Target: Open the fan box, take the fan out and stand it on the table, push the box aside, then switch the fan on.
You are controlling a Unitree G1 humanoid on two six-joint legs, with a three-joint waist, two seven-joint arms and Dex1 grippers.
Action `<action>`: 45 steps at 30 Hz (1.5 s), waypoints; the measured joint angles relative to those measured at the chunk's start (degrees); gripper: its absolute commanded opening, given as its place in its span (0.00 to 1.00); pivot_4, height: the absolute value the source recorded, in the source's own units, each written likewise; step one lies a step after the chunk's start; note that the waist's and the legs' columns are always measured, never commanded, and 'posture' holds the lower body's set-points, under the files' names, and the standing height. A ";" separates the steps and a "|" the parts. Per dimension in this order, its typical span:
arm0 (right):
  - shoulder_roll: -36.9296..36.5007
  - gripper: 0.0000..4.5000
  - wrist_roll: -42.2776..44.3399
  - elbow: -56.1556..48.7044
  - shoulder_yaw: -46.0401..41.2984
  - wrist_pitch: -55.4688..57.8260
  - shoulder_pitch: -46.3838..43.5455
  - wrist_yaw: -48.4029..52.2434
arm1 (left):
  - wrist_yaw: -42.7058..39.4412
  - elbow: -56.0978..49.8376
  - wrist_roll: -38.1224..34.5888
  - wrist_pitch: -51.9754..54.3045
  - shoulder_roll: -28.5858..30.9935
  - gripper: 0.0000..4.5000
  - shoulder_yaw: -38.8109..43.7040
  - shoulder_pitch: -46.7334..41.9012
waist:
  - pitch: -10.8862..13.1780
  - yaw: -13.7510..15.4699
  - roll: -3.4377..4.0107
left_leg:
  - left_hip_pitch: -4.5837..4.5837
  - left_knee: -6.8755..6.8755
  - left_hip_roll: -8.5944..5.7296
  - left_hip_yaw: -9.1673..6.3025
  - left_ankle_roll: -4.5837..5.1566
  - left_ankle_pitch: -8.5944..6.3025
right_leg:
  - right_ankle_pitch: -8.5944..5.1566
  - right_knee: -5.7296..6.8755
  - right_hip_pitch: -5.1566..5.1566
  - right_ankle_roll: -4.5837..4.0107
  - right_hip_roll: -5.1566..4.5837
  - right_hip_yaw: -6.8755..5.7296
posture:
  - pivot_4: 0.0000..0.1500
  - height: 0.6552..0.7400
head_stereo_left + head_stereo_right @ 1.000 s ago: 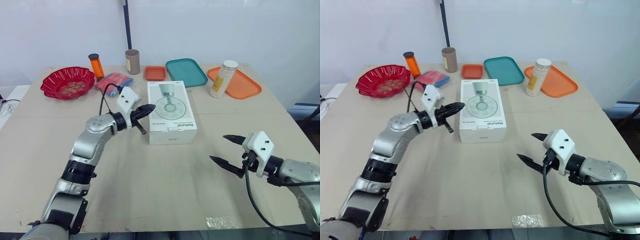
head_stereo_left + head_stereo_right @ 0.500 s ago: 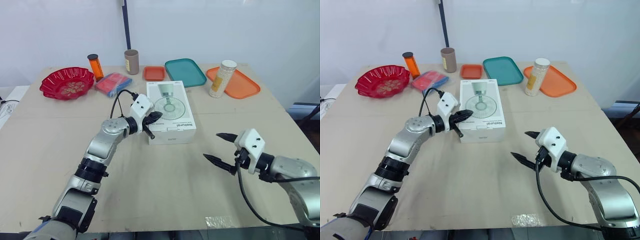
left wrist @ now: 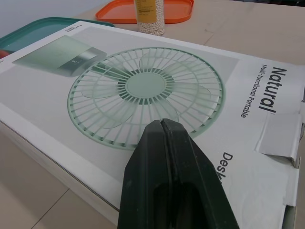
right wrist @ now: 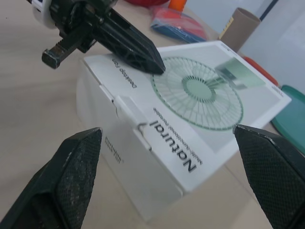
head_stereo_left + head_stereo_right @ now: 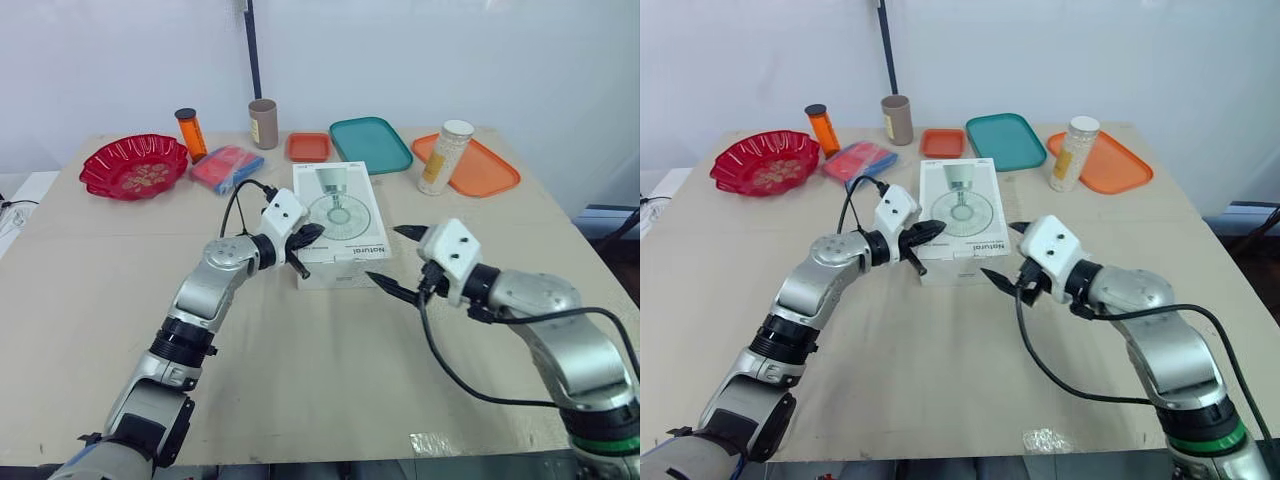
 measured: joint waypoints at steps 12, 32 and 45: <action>3.37 1.00 -7.56 9.12 6.16 -2.63 -4.97 0.03 | -0.17 -1.25 0.08 0.66 -0.11 0.01 -0.29 0.51 | -0.01 0.07 0.01 | -0.06 0.03 -0.05 -0.03 -0.01 0.01 | 0.01 0.01 -0.06 0.01 -0.04 0.01 | 1.00 1.00; 6.24 1.00 -7.98 12.35 5.67 -0.04 -8.45 1.53 | -0.34 -2.43 0.92 0.32 -0.73 0.01 -1.01 1.36 | -0.02 0.03 0.02 | -0.06 0.03 -0.05 -0.02 -0.03 0.02 | 0.04 0.04 -0.08 -0.01 -0.03 0.03 | 1.00 1.00; 6.58 1.00 -4.72 11.16 2.68 3.47 -11.27 1.29 | -0.97 -2.43 0.94 -0.04 -1.48 0.01 -1.83 1.45 | -0.03 0.05 0.02 | -0.07 0.03 -0.05 -0.02 -0.02 0.01 | 0.04 0.04 -0.09 -0.01 -0.03 0.02 | 1.00 1.00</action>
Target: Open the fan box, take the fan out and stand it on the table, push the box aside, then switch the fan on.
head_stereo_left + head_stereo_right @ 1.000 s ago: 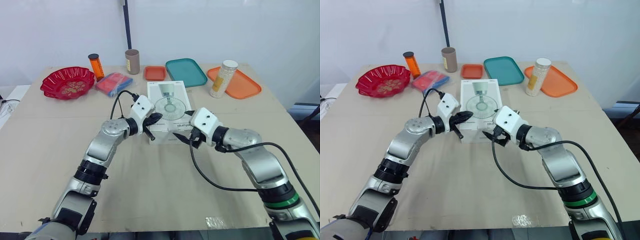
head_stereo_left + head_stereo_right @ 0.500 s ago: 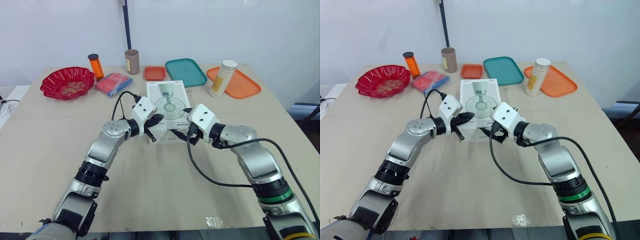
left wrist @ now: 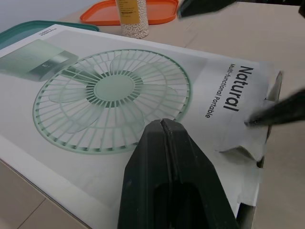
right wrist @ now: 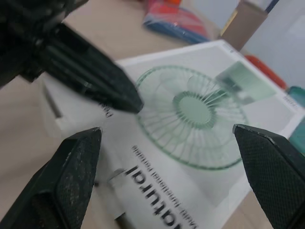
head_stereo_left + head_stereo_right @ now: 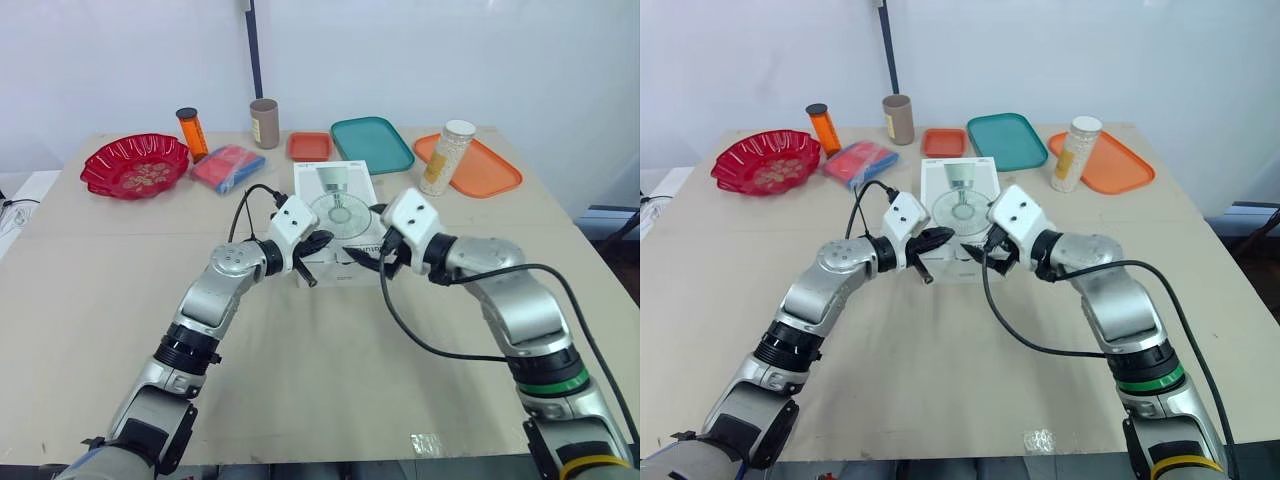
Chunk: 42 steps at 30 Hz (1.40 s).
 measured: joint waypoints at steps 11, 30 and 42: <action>-0.77 1.00 2.57 -3.61 -0.97 2.69 0.84 0.72 | -0.48 0.07 0.09 -0.28 -0.53 0.01 -0.03 0.08 | 0.00 0.07 0.00 | -0.05 0.01 -0.01 -0.01 0.01 -0.01 | 0.00 -0.01 -0.02 0.01 -0.01 -0.01 | 1.00 1.00; -3.21 1.00 -1.41 -2.73 1.39 -2.97 3.97 2.93 | -0.43 0.17 0.18 -0.61 -0.67 0.01 -0.04 0.08 | 0.00 0.07 0.00 | -0.06 0.02 -0.02 -0.01 0.00 0.00 | 0.00 -0.01 -0.02 0.01 -0.01 -0.01 | 1.00 1.00; -2.89 1.00 -3.74 0.21 2.63 -5.10 3.96 3.47 | -0.41 0.37 0.19 -0.94 -0.92 0.01 -0.04 0.08 | 0.00 0.08 0.00 | -0.06 0.02 -0.02 -0.01 0.00 0.00 | 0.00 -0.01 -0.02 0.01 -0.01 -0.02 | 1.00 1.00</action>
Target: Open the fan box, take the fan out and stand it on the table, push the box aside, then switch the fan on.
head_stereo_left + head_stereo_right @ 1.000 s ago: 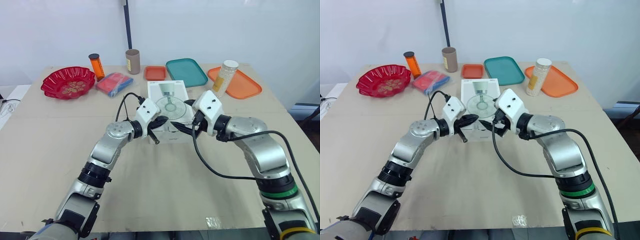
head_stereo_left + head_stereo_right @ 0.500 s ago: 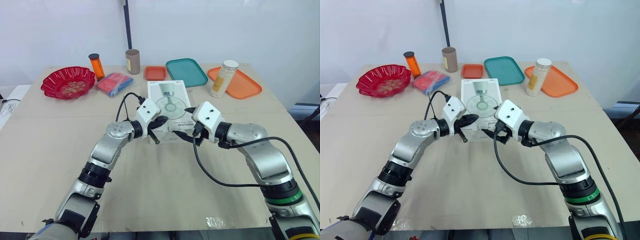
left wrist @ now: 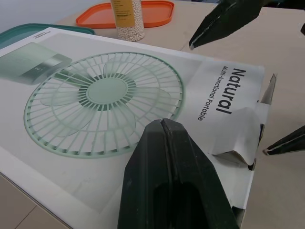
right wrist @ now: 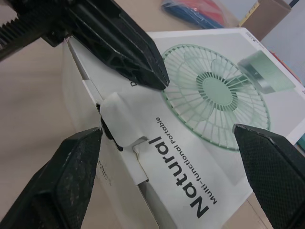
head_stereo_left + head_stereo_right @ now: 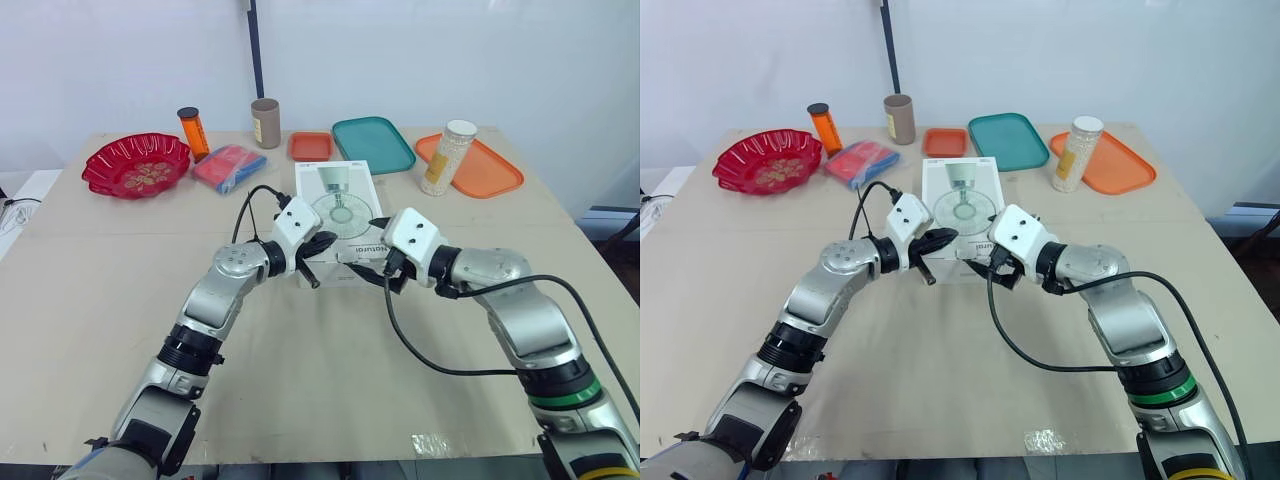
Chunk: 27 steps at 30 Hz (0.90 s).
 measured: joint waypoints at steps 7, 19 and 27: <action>0.95 1.00 -0.43 1.24 0.07 -0.63 -0.64 -0.04 | -0.02 -0.03 -0.01 -0.26 0.01 0.01 0.02 0.30 | 0.00 -0.01 0.00 | 0.00 0.00 0.00 0.00 -0.01 0.00 | 0.00 0.00 0.00 0.00 0.00 0.00 | 1.00 1.00; 1.48 1.00 1.37 0.88 -1.57 1.83 -2.86 -0.47 | -0.11 0.18 0.04 -0.94 -0.27 0.01 -0.13 0.30 | 0.00 0.01 0.00 | 0.00 0.00 0.00 -0.01 0.00 0.00 | 0.00 0.00 0.00 0.00 0.00 0.00 | 1.00 1.00; -1.99 1.00 3.86 -1.82 -6.72 2.44 3.29 0.55 | -0.27 0.29 0.00 -1.12 -0.37 0.01 -0.26 0.28 | 0.00 0.28 0.00 | -0.10 0.03 -0.06 -0.06 0.03 -0.02 | -0.01 -0.05 -0.01 0.01 -0.02 0.00 | 1.00 1.00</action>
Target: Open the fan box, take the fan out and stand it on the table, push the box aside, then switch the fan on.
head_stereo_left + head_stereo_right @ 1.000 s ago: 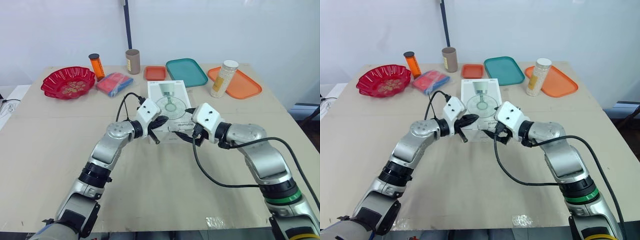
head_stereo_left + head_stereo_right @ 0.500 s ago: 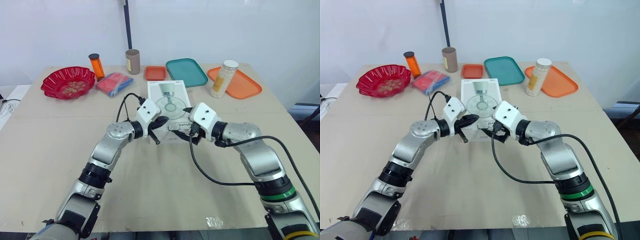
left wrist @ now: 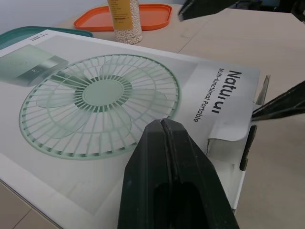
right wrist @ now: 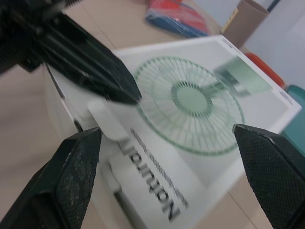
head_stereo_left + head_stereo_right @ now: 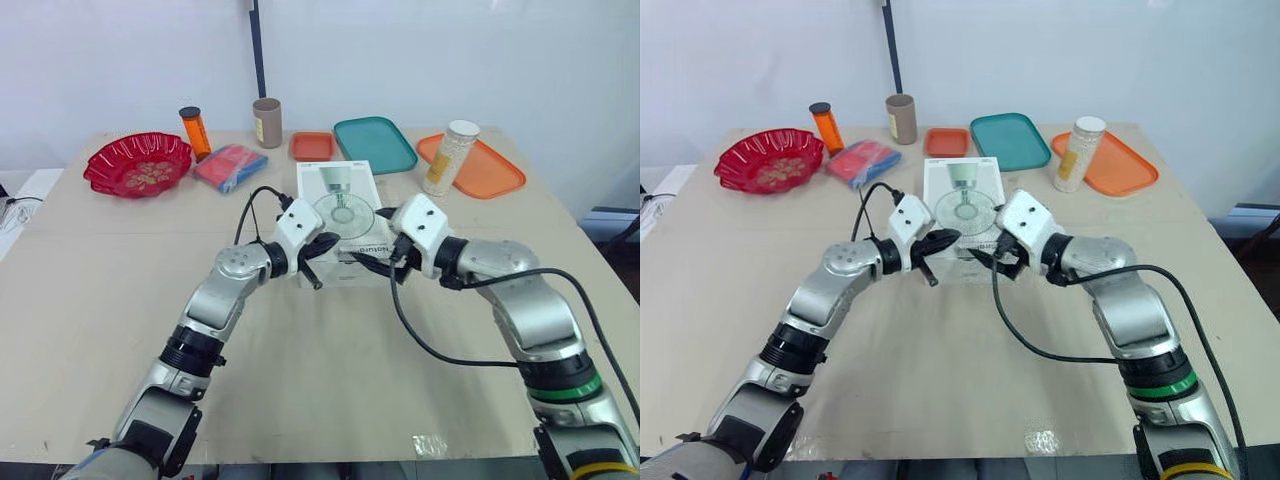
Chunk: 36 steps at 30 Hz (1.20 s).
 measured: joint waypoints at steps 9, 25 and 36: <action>-3.94 1.00 2.95 -2.58 -2.89 -1.01 6.00 3.33 | -0.13 -0.14 -0.04 0.29 0.44 0.01 0.13 0.10 | -0.03 -0.27 0.05 | 0.04 0.01 0.00 0.03 0.07 0.00 | 0.03 0.03 0.01 0.04 0.01 0.04 | 1.00 1.00; -5.36 1.00 6.24 -6.59 -2.59 -0.92 9.44 5.99 | 0.36 -2.04 -0.04 2.20 1.00 0.01 0.29 0.81 | -0.03 -0.32 0.04 | 0.04 0.01 0.01 0.03 0.04 0.01 | 0.02 0.04 0.01 0.04 0.02 0.05 | 1.00 1.00; -4.21 1.00 4.49 -5.81 0.83 -3.16 9.36 5.90 | 0.60 -2.79 -0.07 2.89 1.31 0.01 0.34 1.01 | -0.03 -0.32 0.04 | 0.04 0.01 0.01 0.03 0.02 0.02 | 0.03 0.04 0.01 0.04 0.02 0.05 | 1.00 1.00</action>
